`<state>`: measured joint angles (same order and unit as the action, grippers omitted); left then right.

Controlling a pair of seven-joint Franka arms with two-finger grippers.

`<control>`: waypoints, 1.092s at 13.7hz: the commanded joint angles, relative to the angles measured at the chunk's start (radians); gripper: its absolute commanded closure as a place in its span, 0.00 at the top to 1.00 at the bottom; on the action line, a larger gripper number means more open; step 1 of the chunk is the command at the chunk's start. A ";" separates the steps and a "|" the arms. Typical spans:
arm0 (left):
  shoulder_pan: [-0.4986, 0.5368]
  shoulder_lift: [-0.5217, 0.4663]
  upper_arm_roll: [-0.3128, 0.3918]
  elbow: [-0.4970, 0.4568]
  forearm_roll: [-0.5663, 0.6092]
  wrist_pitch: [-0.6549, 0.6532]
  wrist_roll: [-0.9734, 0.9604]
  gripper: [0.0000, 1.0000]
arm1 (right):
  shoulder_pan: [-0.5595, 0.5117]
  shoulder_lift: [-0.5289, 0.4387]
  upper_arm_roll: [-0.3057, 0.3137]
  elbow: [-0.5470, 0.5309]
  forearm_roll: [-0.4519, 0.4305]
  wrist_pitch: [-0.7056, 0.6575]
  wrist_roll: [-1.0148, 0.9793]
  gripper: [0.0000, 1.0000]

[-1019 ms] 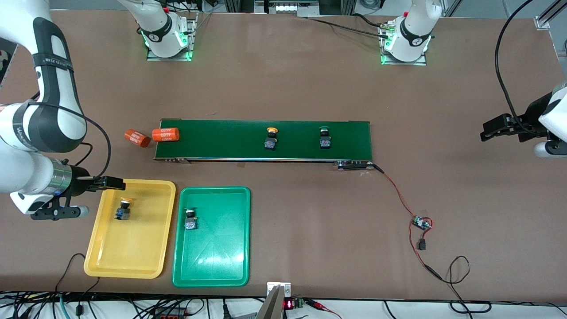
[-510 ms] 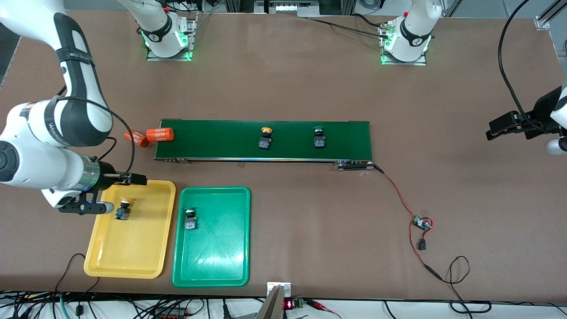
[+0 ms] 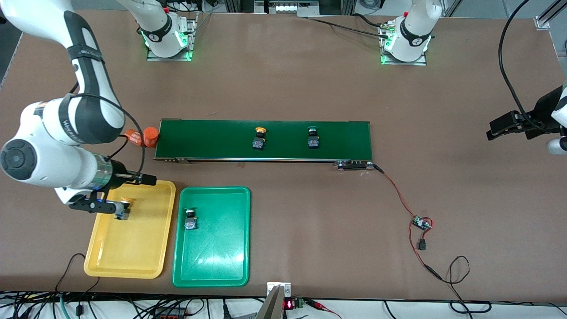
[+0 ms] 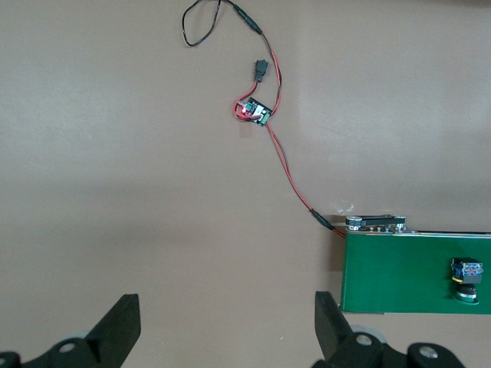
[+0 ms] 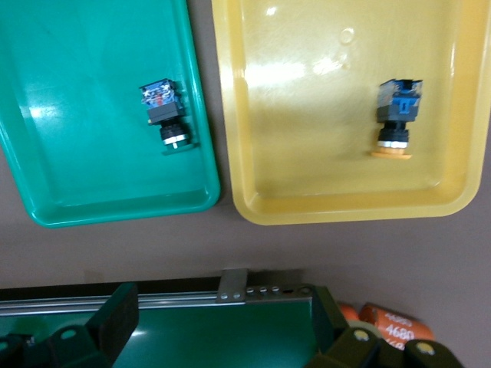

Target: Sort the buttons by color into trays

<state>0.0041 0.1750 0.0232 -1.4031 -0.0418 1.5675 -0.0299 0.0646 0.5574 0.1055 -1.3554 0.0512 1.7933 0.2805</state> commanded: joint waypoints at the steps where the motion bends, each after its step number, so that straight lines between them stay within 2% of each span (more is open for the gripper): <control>1: 0.007 -0.009 -0.003 -0.004 0.014 0.025 -0.002 1.00 | 0.044 -0.025 -0.001 -0.047 0.013 0.000 0.072 1.00; 4: 0.005 -0.009 -0.011 -0.007 0.016 0.034 -0.002 1.00 | 0.069 -0.043 -0.001 -0.121 0.007 0.058 0.075 1.00; 7: 0.011 -0.011 -0.006 -0.007 0.014 0.023 -0.002 1.00 | 0.076 -0.155 0.034 -0.356 0.001 0.257 0.126 1.00; 10: 0.013 -0.011 -0.006 -0.010 0.014 0.022 -0.002 1.00 | 0.076 -0.235 0.082 -0.534 -0.004 0.415 0.195 1.00; 13: 0.039 -0.009 -0.002 -0.020 0.001 0.031 -0.013 1.00 | 0.076 -0.278 0.134 -0.643 -0.042 0.506 0.212 1.00; 15: 0.051 -0.008 -0.005 -0.020 0.000 0.034 -0.013 1.00 | 0.076 -0.284 0.172 -0.669 -0.077 0.521 0.226 1.00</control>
<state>0.0372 0.1766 0.0240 -1.4108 -0.0419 1.5913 -0.0356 0.1481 0.3172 0.2392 -1.9583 0.0103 2.2782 0.4750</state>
